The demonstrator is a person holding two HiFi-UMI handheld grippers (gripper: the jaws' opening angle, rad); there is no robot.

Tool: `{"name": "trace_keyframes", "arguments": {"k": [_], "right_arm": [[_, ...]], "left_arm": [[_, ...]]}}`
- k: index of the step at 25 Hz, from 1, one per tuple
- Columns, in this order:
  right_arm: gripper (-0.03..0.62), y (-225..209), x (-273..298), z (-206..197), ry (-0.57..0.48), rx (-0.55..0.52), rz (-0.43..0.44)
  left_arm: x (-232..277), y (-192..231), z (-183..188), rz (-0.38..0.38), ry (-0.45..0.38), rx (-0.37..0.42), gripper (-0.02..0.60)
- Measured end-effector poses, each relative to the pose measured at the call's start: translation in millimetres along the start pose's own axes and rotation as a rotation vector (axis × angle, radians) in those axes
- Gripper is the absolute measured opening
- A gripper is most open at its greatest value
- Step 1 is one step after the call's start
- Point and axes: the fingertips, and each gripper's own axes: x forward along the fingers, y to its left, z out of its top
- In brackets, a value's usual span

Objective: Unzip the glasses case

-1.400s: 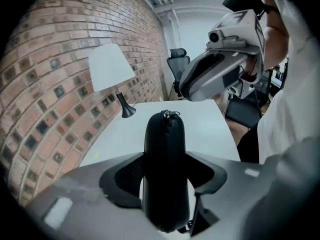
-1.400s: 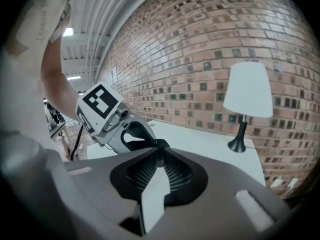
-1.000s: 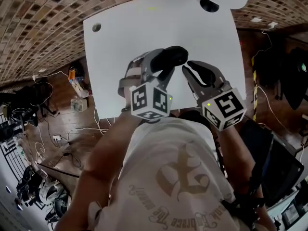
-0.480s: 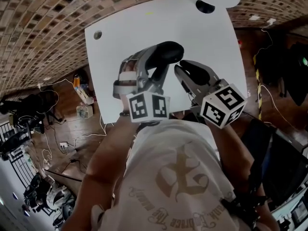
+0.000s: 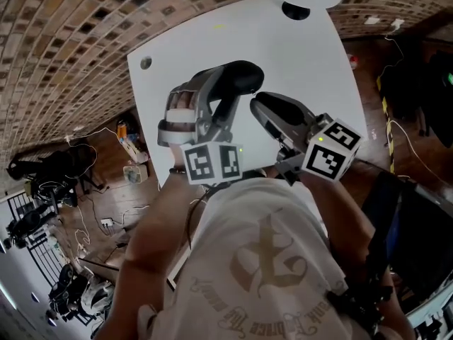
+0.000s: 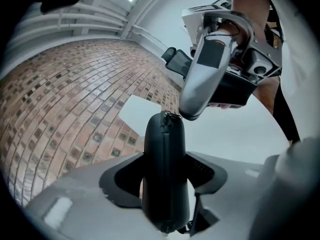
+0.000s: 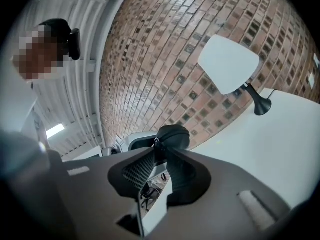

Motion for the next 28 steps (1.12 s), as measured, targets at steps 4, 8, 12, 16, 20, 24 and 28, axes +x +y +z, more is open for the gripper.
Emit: {"name": "trace_keyframes", "arguments": {"k": [4,8,12,16,20,24,28], "right_arm": [[0.083,-0.8,0.3,-4.6,0.001,0.033,0.013],[0.084,1.8,0.0,-2.8,-0.024,0.085,0.052],[0.084,6.3,-1.9,-1.5,-0.036,0.127,0.092],[0.084,9.8,-0.7,-1.8,-0.047,0.163,0.127],[0.083,12.3,-2.0,0.2,-0.072,0.195,0.157],[0.080,11.4,-1.3,1.7,-0.091,0.234,0.168],[0.035,7.2,-0.4,1.4,-0.101,0.253,0.151]], "left_arm": [[-4.4,1.6,6.4,0.007,-0.010,0.016,0.258],[-5.9,2.6,8.9,0.016,-0.016,0.050,0.258],[-6.0,1.8,8.1,0.012,-0.014,0.099,0.258],[-5.9,1.1,6.6,0.013,-0.013,0.124,0.258],[-5.6,-0.2,7.0,0.011,-0.016,0.148,0.258],[-5.2,1.2,7.3,0.011,-0.019,0.167,0.258],[-4.9,2.2,8.6,0.013,-0.024,0.177,0.258]]}}
